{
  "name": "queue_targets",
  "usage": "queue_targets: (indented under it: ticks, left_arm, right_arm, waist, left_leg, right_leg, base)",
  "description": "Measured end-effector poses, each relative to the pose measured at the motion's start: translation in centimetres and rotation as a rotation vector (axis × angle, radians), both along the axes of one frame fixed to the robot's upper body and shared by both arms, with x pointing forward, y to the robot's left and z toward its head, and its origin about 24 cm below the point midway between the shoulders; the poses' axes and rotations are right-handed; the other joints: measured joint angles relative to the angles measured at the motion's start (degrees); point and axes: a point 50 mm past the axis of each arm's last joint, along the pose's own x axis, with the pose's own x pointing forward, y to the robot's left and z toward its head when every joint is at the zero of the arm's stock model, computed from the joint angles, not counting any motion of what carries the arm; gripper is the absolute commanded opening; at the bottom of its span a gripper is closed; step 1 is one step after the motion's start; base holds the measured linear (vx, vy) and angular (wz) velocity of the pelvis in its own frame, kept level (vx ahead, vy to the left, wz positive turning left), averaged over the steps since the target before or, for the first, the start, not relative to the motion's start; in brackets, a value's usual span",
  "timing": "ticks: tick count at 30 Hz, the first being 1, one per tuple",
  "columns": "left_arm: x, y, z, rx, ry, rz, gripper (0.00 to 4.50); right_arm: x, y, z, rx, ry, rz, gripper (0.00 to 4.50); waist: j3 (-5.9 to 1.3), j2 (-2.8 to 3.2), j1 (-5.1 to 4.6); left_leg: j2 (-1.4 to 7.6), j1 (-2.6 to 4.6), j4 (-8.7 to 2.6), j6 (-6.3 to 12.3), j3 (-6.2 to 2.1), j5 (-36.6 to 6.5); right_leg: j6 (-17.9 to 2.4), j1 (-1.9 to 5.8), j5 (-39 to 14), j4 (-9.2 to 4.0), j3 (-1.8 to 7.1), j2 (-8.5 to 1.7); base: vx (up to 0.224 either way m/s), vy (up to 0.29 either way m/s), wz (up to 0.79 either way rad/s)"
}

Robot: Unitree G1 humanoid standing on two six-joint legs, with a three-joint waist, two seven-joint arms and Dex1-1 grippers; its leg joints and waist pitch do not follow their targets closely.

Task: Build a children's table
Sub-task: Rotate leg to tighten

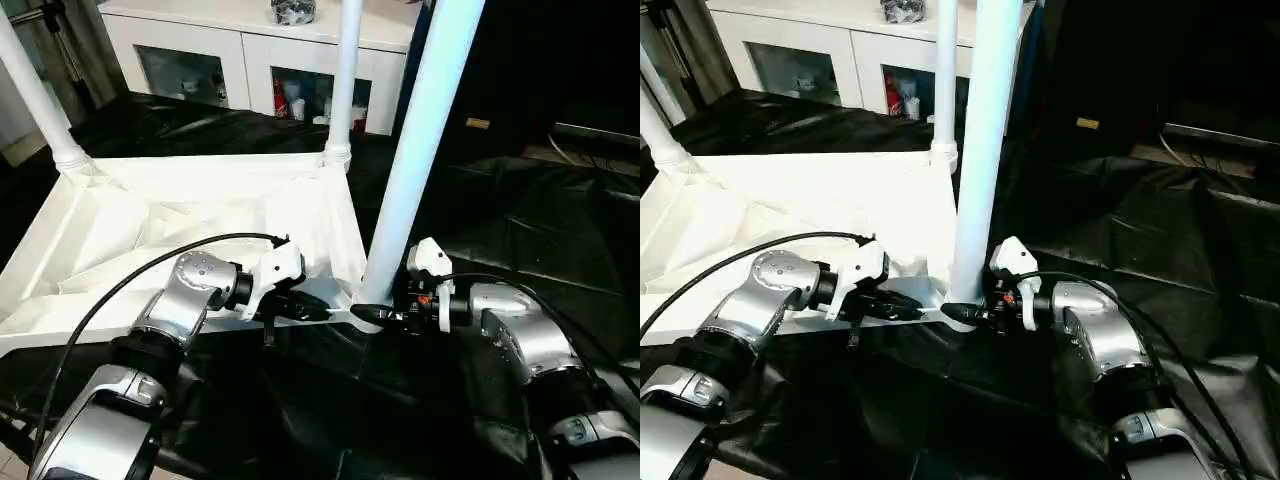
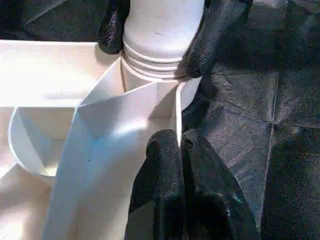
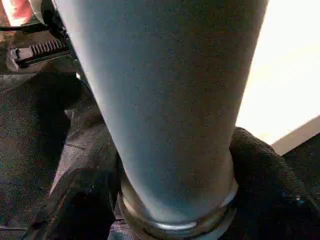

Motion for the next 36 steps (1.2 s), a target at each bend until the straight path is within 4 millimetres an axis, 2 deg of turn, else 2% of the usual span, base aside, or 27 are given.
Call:
queue_targets:
  ticks: [4, 6, 9, 13, 17, 18, 20, 23, 24, 30, 36]
  left_arm:
    - [0.6, -0.3, -0.2, 0.002, -0.039, 0.085, 0.00]
    - [1.1, -0.5, -0.2, 0.004, -0.058, 0.148, 0.00]
    - [1.9, -1.7, -0.3, 0.006, -0.089, 0.245, 0.00]
    - [2.6, -3.5, -0.3, 0.010, -0.114, 0.333, 0.00]
    - [2.9, -4.6, -0.3, 0.008, -0.121, 0.385, 0.00]
    - [2.9, -4.7, -0.3, 0.008, -0.122, 0.389, 0.00]
    - [2.9, -4.7, -0.3, 0.008, -0.123, 0.389, 0.00]
    - [2.8, -4.8, -0.3, 0.006, -0.116, 0.370, 0.00]
    - [2.8, -4.8, -0.3, 0.005, -0.115, 0.365, 0.00]
    - [2.3, -4.1, -0.1, 0.001, -0.109, 0.275, 0.00]
    - [1.4, -2.7, -0.1, -0.010, -0.069, 0.164, 0.00]
  right_arm:
    - [0.6, 0.7, -0.7, 0.013, -0.025, -0.140, 2.73]
    - [1.5, 1.2, -0.8, 0.009, -0.047, -0.246, 2.72]
    - [2.7, 1.9, -1.1, 0.019, -0.055, -0.438, 2.72]
    - [3.7, 2.7, -1.2, 0.031, -0.053, -0.623, 2.72]
    - [4.3, 3.3, -1.1, 0.022, -0.068, -0.726, 2.72]
    - [4.3, 3.3, -1.1, 0.024, -0.076, -0.735, 3.07]
    - [4.3, 3.4, -1.1, 0.022, -0.084, -0.740, 3.42]
    - [4.3, 3.4, -1.1, 0.026, -0.085, -0.720, 3.47]
    - [4.3, 3.3, -1.1, 0.025, -0.087, -0.716, 3.77]
    - [3.8, 2.3, -0.9, 0.002, -0.110, -0.539, 3.86]
    - [2.3, 0.7, -0.7, -0.015, -0.110, -0.300, 3.86]
  waist:
    - [0.00, -0.01, -0.37]
    - [-0.01, -0.02, -0.91]
    - [-0.01, -0.03, -1.51]
    - [-0.01, -0.01, -1.47]
    - [-0.11, 0.14, -1.35]
    - [-0.13, 0.20, -1.30]
    - [-0.14, 0.22, -1.26]
    - [-0.14, 0.22, -1.18]
    - [-0.14, 0.22, -1.12]
    - [-0.11, 0.25, -0.74]
    - [-0.09, 0.29, -0.58]
  left_leg:
    - [-0.01, 0.12, 0.04, -0.16, 0.00, -0.07]
    - [-0.02, 0.16, 0.06, -0.19, -0.01, -0.07]
    - [-0.04, 0.15, 0.10, -0.20, -0.03, -0.06]
    - [-0.06, 0.13, 0.10, -0.19, -0.03, -0.06]
    - [-0.06, 0.11, 0.08, -0.19, -0.03, -0.06]
    - [-0.06, 0.10, 0.07, -0.18, -0.02, -0.06]
    - [-0.06, 0.09, 0.06, -0.18, -0.02, -0.06]
    - [-0.06, 0.09, 0.06, -0.17, -0.02, -0.06]
    - [-0.06, 0.08, 0.06, -0.17, -0.02, -0.06]
    - [-0.04, 0.02, 0.02, -0.12, -0.02, -0.04]
    - [-0.03, 0.00, 0.02, -0.07, -0.02, -0.01]
  right_leg:
    - [-0.02, 0.10, 0.04, 0.02, 0.03, 0.00]
    - [-0.02, 0.12, 0.08, 0.02, 0.04, 0.00]
    - [-0.07, 0.16, 0.13, -0.03, 0.06, 0.00]
    - [-0.10, 0.17, 0.16, -0.04, 0.09, -0.01]
    - [-0.07, 0.15, 0.15, -0.05, 0.08, 0.00]
    - [-0.03, 0.15, 0.12, -0.06, 0.08, 0.00]
    - [-0.03, 0.15, 0.12, -0.06, 0.08, -0.01]
    - [-0.03, 0.15, 0.12, -0.06, 0.07, -0.01]
    - [-0.03, 0.14, 0.12, -0.07, 0.07, -0.01]
    - [0.00, 0.10, 0.08, -0.07, 0.05, -0.01]
    - [0.00, 0.07, 0.08, -0.06, 0.04, -0.01]
  base:
    - [0.000, 0.000, 0.00]
    - [0.000, 0.000, 0.00]
    - [0.000, 0.000, 0.00]
    - [0.000, 0.000, 0.00]
    - [0.000, 0.000, 0.00]
    - [0.000, 0.000, 0.00]
    - [0.000, 0.000, 0.00]
    - [0.000, 0.000, 0.00]
    - [0.000, 0.000, 0.00]
    - [0.000, 0.000, 0.00]
    - [0.000, 0.000, 0.00]
